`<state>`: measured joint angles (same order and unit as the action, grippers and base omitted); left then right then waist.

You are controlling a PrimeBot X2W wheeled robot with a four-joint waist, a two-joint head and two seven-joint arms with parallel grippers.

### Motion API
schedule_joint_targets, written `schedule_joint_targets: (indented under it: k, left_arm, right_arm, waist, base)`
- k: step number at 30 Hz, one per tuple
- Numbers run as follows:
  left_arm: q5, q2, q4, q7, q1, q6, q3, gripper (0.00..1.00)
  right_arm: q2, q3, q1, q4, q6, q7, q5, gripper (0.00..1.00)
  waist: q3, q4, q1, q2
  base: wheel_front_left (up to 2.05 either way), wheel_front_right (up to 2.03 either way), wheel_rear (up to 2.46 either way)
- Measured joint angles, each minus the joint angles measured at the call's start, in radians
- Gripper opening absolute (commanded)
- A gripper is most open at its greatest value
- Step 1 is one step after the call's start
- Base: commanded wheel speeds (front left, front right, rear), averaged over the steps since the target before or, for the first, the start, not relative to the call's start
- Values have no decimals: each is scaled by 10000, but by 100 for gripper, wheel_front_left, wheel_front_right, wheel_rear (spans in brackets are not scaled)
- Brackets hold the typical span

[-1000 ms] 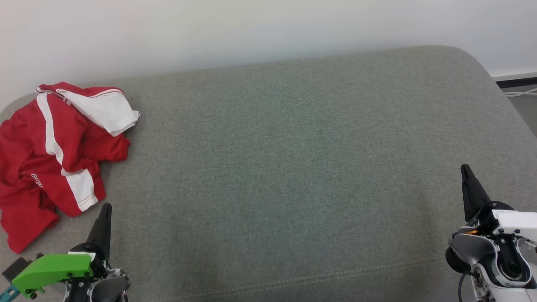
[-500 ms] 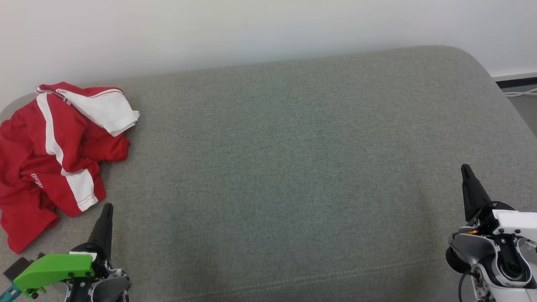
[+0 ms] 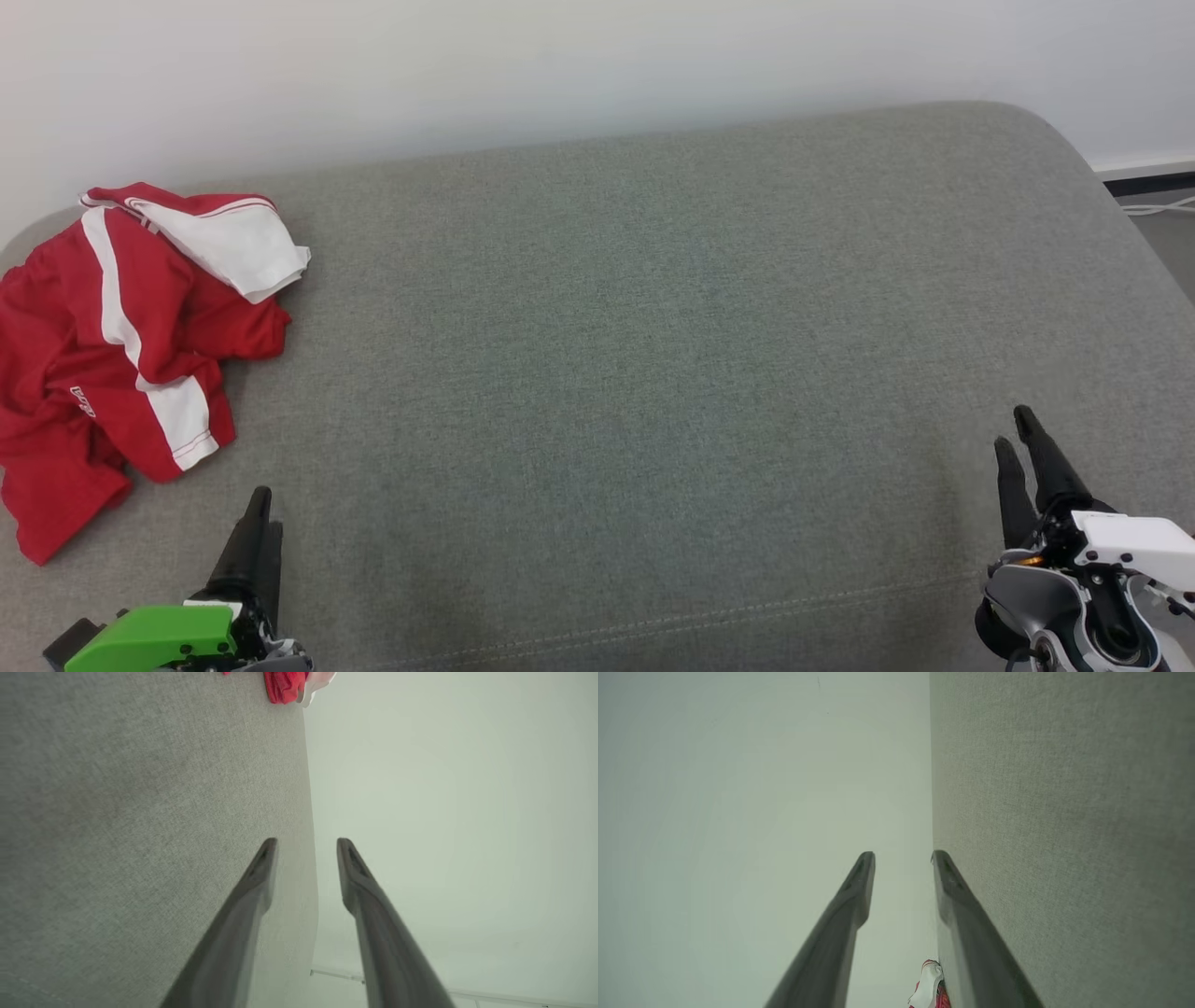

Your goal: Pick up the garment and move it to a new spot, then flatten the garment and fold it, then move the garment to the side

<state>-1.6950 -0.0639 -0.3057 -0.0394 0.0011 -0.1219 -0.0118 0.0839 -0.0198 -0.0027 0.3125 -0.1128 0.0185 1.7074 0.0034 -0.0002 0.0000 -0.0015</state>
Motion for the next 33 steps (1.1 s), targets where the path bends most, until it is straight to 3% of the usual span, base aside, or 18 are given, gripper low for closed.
schedule_joint_targets:
  k: [11, 33]
  left_arm:
    - [157, 19, 111, 153, -7, 0, -217, 100]
    - [2364, -221, 261, 897, -30, 2, -989, 100]
  right_arm:
    - [27, 59, 12, -284, -2, -169, -274, 100]
    - [717, 541, 114, -846, 4, -855, -3415, 100]
  waist:
    - [10, -3, 0, 0]
    - [37, -4, 0, 0]
  base:
    - [0, 0, 0]
    - [0, 0, 0]
